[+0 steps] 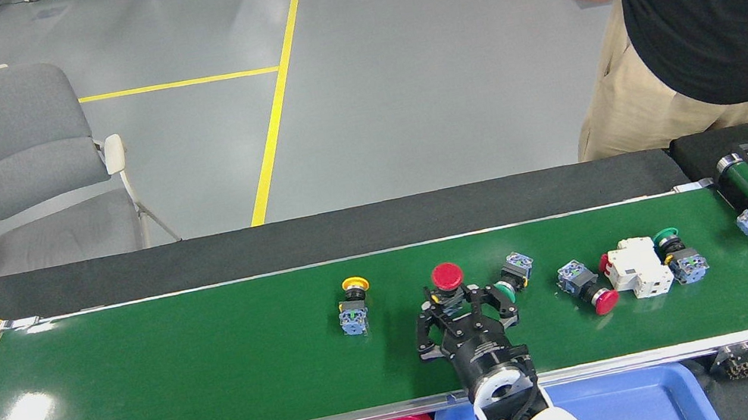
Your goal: Pick switch part from conveyor to tray
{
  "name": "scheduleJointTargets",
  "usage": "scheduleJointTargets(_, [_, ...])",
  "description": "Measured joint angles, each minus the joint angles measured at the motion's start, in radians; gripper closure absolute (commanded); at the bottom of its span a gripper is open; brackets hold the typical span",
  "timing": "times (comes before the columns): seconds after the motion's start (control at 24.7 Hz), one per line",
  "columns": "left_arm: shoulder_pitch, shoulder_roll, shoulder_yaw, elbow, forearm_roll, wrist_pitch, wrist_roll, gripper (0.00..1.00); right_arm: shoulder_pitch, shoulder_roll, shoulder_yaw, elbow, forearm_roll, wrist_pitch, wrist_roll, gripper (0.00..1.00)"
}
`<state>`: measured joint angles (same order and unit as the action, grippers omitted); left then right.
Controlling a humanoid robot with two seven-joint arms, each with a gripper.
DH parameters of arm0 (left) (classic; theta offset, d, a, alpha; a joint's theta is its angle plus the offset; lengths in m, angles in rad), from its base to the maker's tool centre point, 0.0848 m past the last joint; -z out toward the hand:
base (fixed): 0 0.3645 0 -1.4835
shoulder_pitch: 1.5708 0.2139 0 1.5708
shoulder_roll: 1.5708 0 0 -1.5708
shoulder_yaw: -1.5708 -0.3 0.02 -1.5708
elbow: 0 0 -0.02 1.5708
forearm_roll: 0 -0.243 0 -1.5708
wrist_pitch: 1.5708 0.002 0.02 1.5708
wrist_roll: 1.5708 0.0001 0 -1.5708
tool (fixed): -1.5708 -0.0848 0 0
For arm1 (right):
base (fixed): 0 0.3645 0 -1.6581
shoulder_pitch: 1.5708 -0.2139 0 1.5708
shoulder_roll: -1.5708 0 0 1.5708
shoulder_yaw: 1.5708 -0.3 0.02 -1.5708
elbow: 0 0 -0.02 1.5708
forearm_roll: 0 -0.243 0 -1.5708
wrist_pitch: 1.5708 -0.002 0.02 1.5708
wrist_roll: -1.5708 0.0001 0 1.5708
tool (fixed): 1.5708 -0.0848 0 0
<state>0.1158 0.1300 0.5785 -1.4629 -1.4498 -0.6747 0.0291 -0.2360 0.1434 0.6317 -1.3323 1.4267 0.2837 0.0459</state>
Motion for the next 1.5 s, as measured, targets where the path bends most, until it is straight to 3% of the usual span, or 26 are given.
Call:
scheduleJointTargets(0.04, [0.002, 0.000, -0.001, -0.004, 0.000, 0.000, 0.000, 0.00, 0.025, -0.008, 0.056, -0.042, 0.001, -0.001, 0.000, 0.65])
scheduleJointTargets(0.12, [0.010, 0.001, -0.012, -0.025, 0.000, 0.000, 0.000, 0.00, 0.061, -0.028, 0.164, -0.101, 0.003, -0.002, 0.000, 0.00])
scheduleJointTargets(0.24, [0.003, 0.010, -0.092, -0.053, -0.001, -0.005, -0.001, 0.00, 0.077, -0.037, 0.256, -0.119, 0.003, -0.004, -0.004, 0.01])
scheduleJointTargets(0.49, [-0.109, 0.032, -0.274, -0.052, -0.002, 0.010, -0.110, 0.00, 0.079, -0.040, 0.250, -0.128, 0.001, -0.007, -0.011, 0.01])
scheduleJointTargets(0.57, [-0.124, 0.026, -0.305, -0.047, -0.002, 0.038, -0.133, 0.00, 0.121, -0.048, 0.181, -0.174, 0.001, 0.006, -0.034, 0.00])
scheduleJointTargets(0.69, [-0.161, 0.026, -0.376, -0.024, -0.002, 0.110, -0.149, 0.00, 0.272, -0.076, 0.002, -0.245, -0.001, 0.023, -0.114, 0.01])
scheduleJointTargets(0.81, [-0.193, 0.027, -0.436, 0.024, -0.002, 0.162, -0.154, 0.00, 0.394, -0.079, -0.171, -0.264, -0.001, 0.029, -0.187, 0.01])
scheduleJointTargets(0.89, [-0.206, 0.026, -0.456, 0.055, -0.002, 0.186, -0.155, 0.00, 0.422, -0.082, -0.245, -0.263, -0.001, 0.032, -0.207, 0.00])
scheduleJointTargets(1.01, [-0.237, 0.026, -0.473, 0.104, -0.002, 0.205, -0.155, 0.00, 0.388, -0.082, -0.275, -0.256, 0.001, 0.033, -0.215, 0.00])
scheduleJointTargets(1.25, [-0.306, 0.026, -0.483, 0.214, -0.002, 0.213, -0.156, 0.00, 0.176, -0.078, -0.206, -0.120, 0.047, 0.033, -0.067, 0.01])
scheduleJointTargets(1.5, [-0.351, 0.026, -0.484, 0.273, -0.002, 0.226, -0.156, 0.00, 0.047, -0.014, -0.182, 0.031, 0.048, 0.033, 0.021, 0.01])
